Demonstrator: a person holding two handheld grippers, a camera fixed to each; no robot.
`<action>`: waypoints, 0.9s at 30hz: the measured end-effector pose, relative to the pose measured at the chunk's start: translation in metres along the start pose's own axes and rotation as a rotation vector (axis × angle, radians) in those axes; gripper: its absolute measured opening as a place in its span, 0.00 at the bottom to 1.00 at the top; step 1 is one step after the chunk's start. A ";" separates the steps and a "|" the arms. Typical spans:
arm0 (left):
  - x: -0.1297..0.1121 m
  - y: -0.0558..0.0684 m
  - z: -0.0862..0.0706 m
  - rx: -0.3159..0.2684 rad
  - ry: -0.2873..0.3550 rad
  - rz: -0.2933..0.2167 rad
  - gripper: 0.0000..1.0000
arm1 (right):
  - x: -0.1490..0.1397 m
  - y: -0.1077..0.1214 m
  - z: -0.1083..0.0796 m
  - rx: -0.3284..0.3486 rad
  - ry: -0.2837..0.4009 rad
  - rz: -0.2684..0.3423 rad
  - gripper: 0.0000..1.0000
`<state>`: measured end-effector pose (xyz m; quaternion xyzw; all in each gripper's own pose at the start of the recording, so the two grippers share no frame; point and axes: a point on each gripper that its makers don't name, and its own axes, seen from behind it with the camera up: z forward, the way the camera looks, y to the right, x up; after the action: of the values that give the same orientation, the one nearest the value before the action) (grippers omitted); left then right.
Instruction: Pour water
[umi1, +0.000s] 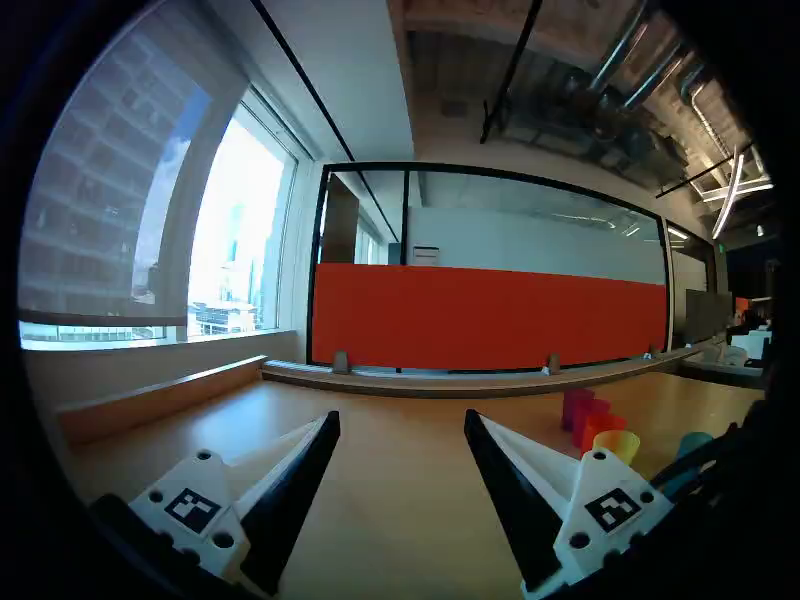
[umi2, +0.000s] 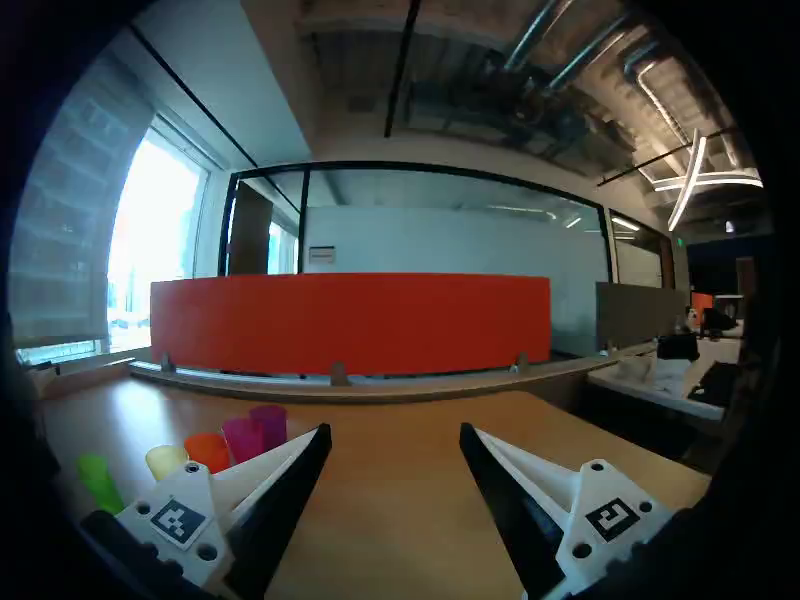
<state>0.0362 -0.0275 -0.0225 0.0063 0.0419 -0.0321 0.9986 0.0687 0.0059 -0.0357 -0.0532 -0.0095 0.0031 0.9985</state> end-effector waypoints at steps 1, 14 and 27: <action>0.000 0.001 0.000 0.002 0.003 0.003 0.92 | 0.002 -0.001 0.000 0.000 0.000 -0.003 0.99; -0.008 0.015 0.004 0.005 0.006 0.017 0.92 | 0.006 -0.015 0.005 0.011 -0.009 -0.025 1.00; -0.020 0.023 0.010 -0.005 -0.010 0.031 0.92 | 0.006 -0.014 0.005 0.008 -0.012 -0.026 0.99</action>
<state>0.0183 -0.0035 -0.0106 0.0043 0.0371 -0.0167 0.9992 0.0746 -0.0076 -0.0295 -0.0491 -0.0163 -0.0096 0.9986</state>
